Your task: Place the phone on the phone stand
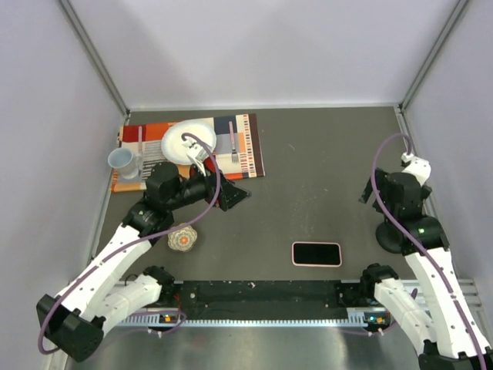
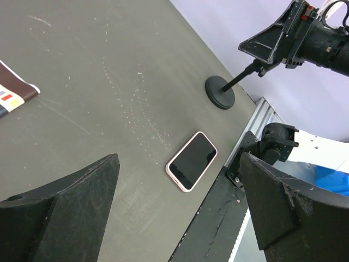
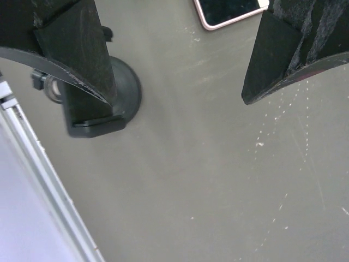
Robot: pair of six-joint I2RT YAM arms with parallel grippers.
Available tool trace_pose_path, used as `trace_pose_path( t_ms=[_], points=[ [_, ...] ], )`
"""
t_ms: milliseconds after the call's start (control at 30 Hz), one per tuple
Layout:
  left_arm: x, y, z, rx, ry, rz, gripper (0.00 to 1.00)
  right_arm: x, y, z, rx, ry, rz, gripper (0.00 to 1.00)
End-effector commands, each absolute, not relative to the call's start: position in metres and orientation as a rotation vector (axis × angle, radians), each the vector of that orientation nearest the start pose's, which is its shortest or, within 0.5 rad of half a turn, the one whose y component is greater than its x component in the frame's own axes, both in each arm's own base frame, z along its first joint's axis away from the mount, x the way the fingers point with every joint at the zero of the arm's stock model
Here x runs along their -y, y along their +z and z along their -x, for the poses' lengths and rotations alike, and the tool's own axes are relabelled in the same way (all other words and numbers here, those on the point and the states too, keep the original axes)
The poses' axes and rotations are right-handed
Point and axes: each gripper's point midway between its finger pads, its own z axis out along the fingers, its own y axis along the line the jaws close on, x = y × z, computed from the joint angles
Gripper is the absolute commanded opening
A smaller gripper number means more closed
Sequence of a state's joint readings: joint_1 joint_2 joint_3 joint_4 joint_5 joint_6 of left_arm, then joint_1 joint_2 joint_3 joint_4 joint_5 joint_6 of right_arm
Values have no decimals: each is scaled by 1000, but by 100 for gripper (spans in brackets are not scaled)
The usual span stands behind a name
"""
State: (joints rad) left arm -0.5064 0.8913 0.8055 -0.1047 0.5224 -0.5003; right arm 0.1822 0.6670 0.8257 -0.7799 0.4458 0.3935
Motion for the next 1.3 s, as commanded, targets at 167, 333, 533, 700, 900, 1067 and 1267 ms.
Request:
trace_pose_path(
  t_ms=[167, 333, 533, 700, 900, 1067, 1267],
  points=[
    [248, 313, -209, -1689, -1207, -522, 97, 51, 268, -221, -1929, -303, -511, 99],
    [249, 310, -199, -1682, -1143, -568, 97, 71, 259, -214, -1926, -427, -577, 99],
    [250, 314, -183, -1676, -1150, -608, 97, 82, 250, -212, -1935, -445, -625, 90],
    [242, 327, -171, -1648, -1143, -619, 97, 78, 220, -221, -2019, -368, -627, 78],
    [221, 332, -163, -1617, -1050, -610, 98, 83, 206, -228, -2085, -406, -639, 61],
    [205, 326, -166, -1636, -913, -617, 97, 81, 203, -221, -2081, -402, -614, 48],
    [205, 311, -164, -1645, -887, -644, 97, 77, 197, -221, -2111, -385, -573, 32]
  ],
)
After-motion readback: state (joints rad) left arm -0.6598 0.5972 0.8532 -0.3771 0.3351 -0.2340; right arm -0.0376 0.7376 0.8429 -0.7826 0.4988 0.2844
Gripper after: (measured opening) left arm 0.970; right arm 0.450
